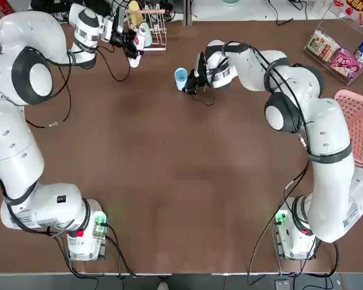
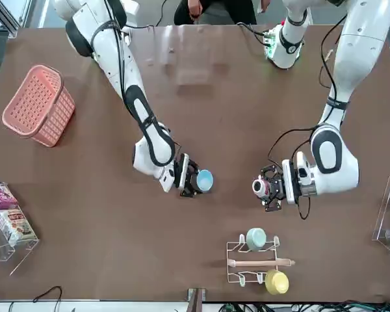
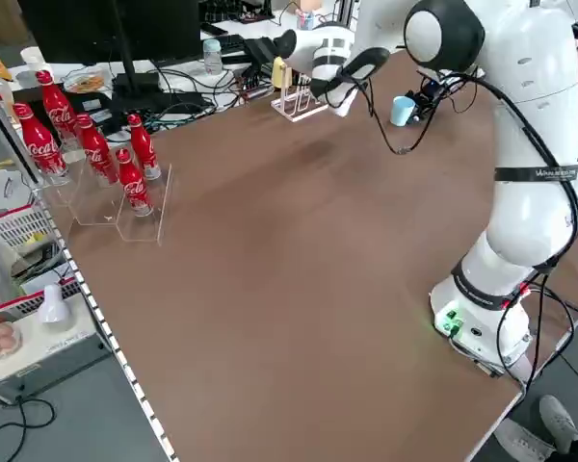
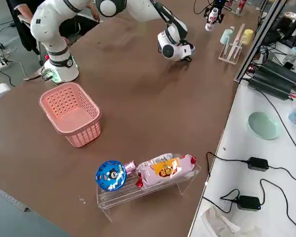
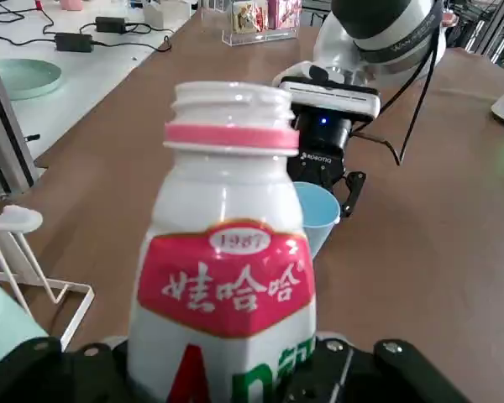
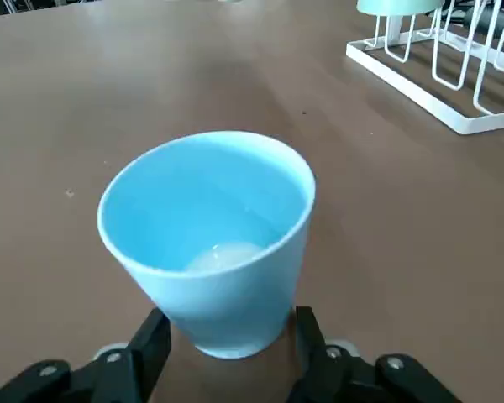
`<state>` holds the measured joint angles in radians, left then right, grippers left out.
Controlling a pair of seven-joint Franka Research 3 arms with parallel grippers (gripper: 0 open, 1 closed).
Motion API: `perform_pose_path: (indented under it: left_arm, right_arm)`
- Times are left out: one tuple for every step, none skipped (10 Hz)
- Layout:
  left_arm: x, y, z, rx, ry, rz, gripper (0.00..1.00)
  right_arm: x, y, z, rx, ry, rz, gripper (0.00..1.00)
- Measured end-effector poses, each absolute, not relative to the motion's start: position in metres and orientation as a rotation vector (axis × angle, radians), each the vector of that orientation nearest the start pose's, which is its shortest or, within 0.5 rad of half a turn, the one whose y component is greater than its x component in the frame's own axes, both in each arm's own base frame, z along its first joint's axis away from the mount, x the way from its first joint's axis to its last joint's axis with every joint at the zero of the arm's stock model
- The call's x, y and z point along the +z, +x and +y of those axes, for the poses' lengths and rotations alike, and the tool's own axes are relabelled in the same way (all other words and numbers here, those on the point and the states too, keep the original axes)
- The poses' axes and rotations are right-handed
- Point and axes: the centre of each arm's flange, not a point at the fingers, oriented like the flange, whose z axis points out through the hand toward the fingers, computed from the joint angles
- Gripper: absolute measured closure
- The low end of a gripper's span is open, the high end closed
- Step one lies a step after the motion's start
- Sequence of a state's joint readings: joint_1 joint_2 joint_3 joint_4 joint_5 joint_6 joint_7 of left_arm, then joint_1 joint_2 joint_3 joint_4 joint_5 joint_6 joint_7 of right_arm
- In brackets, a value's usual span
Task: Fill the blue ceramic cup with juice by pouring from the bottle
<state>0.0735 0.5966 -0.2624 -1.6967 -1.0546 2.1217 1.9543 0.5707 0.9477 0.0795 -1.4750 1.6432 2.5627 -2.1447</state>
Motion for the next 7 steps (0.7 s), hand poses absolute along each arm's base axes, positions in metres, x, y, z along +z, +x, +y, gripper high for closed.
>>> perform_pose_path:
  left_arm:
    - [0.27,0.658,-0.151,0.799,1.724,-1.481,0.55]
    - [0.268,0.658,-0.155,0.782,1.754,-1.471,0.55]
    - [0.266,0.658,-0.161,0.75,1.806,-1.467,0.55]
    - [0.266,0.658,-0.17,0.714,1.858,-1.473,0.55]
    - [0.267,0.656,-0.182,0.689,1.89,-1.478,0.55]
    - [0.269,0.654,-0.194,0.671,1.918,-1.477,0.55]
    - [0.272,0.653,-0.208,0.67,1.949,-1.488,0.55]
  right_arm:
    - [0.112,0.579,0.41,-0.903,-1.843,-1.428,0.33]
    - [0.112,0.579,0.41,-0.903,-1.843,-1.427,0.33]
    - [0.112,0.58,0.41,-0.903,-1.844,-1.426,0.33]
    - [0.112,0.58,0.41,-0.903,-1.844,-1.426,0.33]
    - [0.112,0.58,0.41,-0.903,-1.845,-1.426,0.33]
    - [0.112,0.58,0.409,-0.904,-1.845,-1.426,0.33]
    - [0.112,0.58,0.409,-0.904,-1.846,-1.426,0.33]
